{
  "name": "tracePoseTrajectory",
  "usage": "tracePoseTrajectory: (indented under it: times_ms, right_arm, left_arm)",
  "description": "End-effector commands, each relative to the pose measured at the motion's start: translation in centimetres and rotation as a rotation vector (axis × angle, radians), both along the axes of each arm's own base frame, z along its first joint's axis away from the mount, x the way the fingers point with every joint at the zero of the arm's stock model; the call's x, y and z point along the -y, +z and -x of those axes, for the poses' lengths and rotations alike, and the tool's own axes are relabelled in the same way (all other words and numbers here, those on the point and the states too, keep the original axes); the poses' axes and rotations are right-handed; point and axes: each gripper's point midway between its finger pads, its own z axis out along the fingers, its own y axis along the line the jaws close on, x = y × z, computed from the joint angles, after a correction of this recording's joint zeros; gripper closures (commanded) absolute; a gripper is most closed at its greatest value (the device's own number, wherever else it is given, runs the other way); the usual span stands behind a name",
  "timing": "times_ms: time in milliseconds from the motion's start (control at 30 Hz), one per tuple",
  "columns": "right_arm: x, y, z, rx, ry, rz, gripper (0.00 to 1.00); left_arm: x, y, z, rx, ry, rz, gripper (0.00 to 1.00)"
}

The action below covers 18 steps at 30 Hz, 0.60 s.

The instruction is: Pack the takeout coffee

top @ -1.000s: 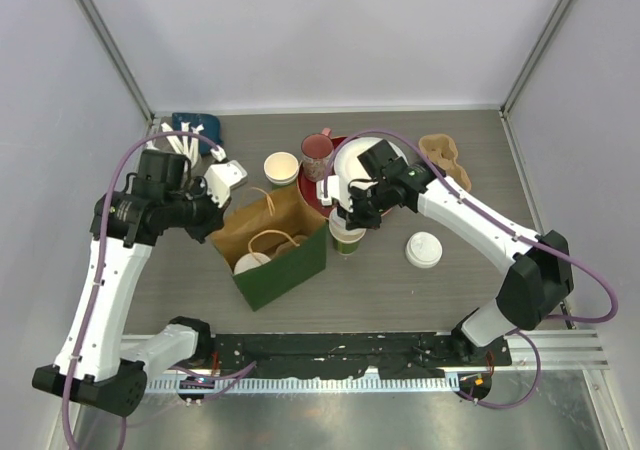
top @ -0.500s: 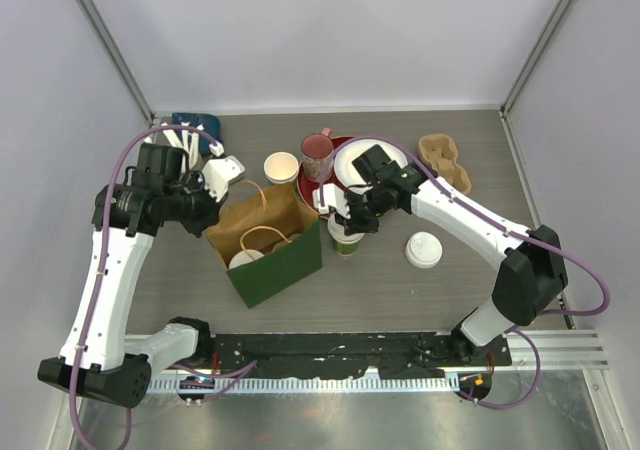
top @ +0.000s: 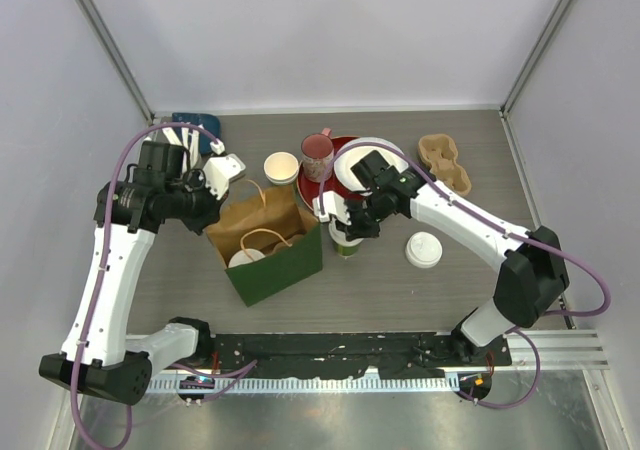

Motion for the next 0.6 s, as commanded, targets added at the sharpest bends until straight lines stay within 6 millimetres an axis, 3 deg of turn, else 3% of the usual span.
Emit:
tracePoseTrajectory:
  times_ms: [0, 233, 567]
  right_arm:
    - [1.0, -0.1, 1.2, 0.003, 0.018, 0.026, 0.99]
    - [1.0, 0.2, 1.2, 0.010, 0.000, 0.020, 0.81]
    - [-0.4, 3.6, 0.5, 0.039, -0.034, -0.076, 0.54]
  left_arm:
    - [0.2, 1.2, -0.7, 0.046, -0.009, 0.013, 1.00]
    - [0.1, 1.2, -0.5, 0.049, -0.011, 0.012, 1.00]
    - [0.2, 1.1, -0.3, 0.042, -0.008, 0.019, 1.00]
